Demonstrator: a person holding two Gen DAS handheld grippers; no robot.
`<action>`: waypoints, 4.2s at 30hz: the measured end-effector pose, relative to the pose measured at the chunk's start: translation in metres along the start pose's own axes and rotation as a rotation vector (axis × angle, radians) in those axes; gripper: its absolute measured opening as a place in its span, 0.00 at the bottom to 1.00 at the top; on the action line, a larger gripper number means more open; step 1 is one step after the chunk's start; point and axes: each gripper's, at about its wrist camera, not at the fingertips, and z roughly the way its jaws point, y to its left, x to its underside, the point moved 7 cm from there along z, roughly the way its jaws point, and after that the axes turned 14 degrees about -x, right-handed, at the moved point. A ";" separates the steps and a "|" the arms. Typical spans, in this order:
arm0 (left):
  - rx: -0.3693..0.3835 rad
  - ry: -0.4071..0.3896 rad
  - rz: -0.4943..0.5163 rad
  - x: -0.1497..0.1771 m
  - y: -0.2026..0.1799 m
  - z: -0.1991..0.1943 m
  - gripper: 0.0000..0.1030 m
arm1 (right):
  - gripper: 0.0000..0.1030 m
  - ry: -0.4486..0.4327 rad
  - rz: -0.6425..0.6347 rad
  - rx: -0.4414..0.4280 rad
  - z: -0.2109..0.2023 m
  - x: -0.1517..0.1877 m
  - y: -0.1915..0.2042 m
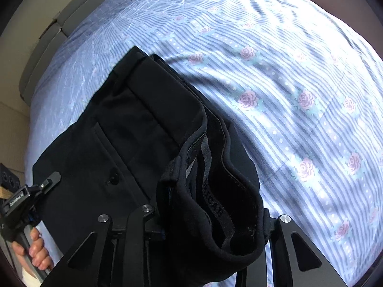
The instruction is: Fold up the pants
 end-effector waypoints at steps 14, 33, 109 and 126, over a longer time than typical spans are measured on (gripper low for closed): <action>-0.163 -0.183 -0.011 0.098 -0.020 -0.200 0.18 | 0.26 0.004 -0.370 -0.209 -0.154 0.045 0.112; -0.367 -0.405 -0.327 0.310 0.128 -0.401 0.18 | 0.26 0.222 -0.759 -0.448 -0.224 0.260 0.290; -0.339 0.004 0.119 0.050 0.691 -0.350 0.30 | 0.32 0.201 -0.382 -0.053 0.154 0.444 0.614; -0.762 -0.112 0.226 0.067 0.709 -0.386 0.62 | 0.66 0.145 -0.412 0.041 0.126 0.439 0.577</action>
